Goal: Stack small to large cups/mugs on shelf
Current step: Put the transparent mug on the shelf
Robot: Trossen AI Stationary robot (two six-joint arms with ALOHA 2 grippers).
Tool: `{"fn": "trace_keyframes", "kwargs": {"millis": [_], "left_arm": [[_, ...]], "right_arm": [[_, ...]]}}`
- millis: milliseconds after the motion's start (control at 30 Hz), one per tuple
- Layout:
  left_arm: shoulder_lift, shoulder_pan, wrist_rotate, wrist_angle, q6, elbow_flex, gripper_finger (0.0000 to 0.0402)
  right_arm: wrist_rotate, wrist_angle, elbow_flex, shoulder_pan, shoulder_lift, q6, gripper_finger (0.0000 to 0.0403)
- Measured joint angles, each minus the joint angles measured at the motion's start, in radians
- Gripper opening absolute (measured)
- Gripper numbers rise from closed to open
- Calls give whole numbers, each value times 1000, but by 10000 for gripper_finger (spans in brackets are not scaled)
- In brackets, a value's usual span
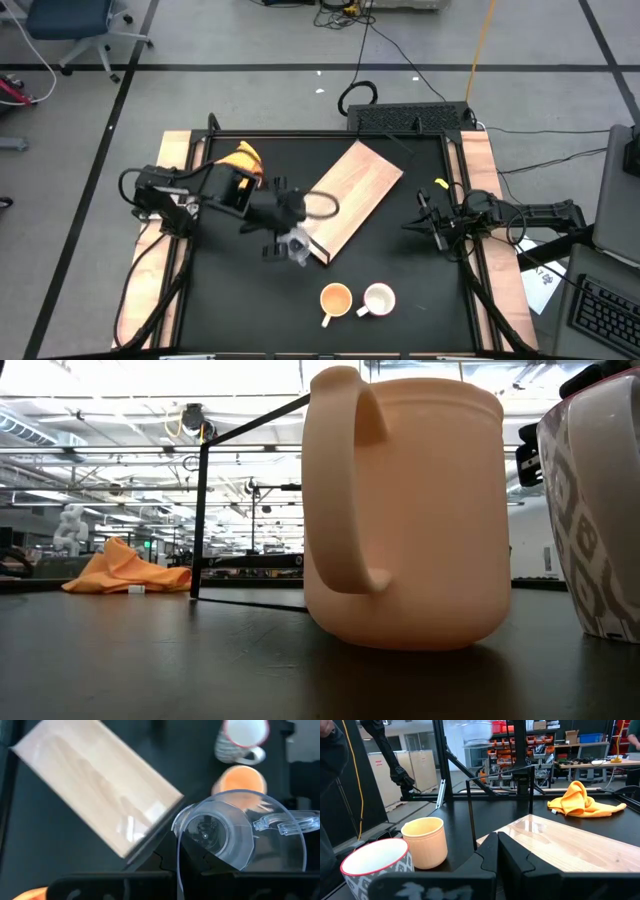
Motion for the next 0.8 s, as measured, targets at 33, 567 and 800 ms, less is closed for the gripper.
{"fn": "trace_keyframes", "kwargs": {"millis": [33,567,800], "left_arm": [[0,19,6,0,8,0,0],[11,300,142,90,172,1,0],[11,315,149,91,185,1,0]], "right_arm": [[0,0,0,0,0,0,0],[0,0,0,0,0,0,0],[0,0,0,0,0,0,0]]}}
